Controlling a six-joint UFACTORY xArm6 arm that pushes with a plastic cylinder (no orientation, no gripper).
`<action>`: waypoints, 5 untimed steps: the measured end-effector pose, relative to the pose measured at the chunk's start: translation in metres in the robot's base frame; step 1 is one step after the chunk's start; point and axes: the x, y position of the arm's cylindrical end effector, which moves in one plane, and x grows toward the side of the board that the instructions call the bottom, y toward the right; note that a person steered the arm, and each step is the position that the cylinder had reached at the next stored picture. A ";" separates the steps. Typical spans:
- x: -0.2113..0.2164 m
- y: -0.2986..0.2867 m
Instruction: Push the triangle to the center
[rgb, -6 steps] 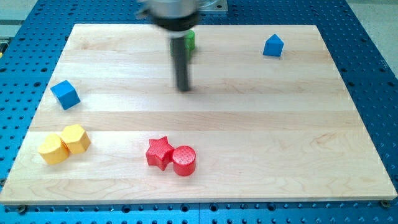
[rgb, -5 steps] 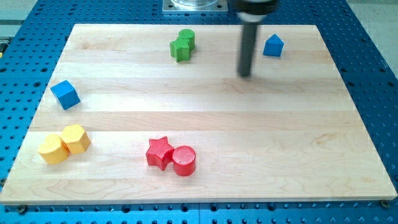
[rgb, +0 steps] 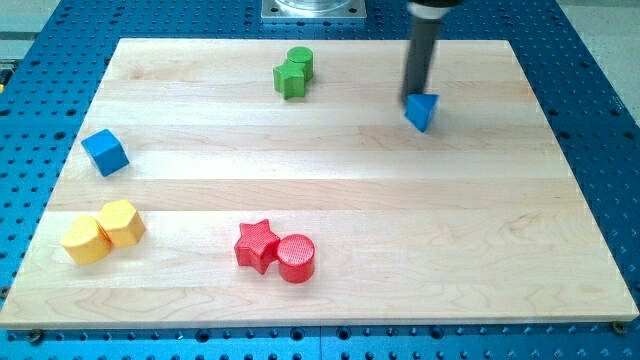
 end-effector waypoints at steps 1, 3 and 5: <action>0.010 0.029; 0.065 -0.142; 0.077 -0.221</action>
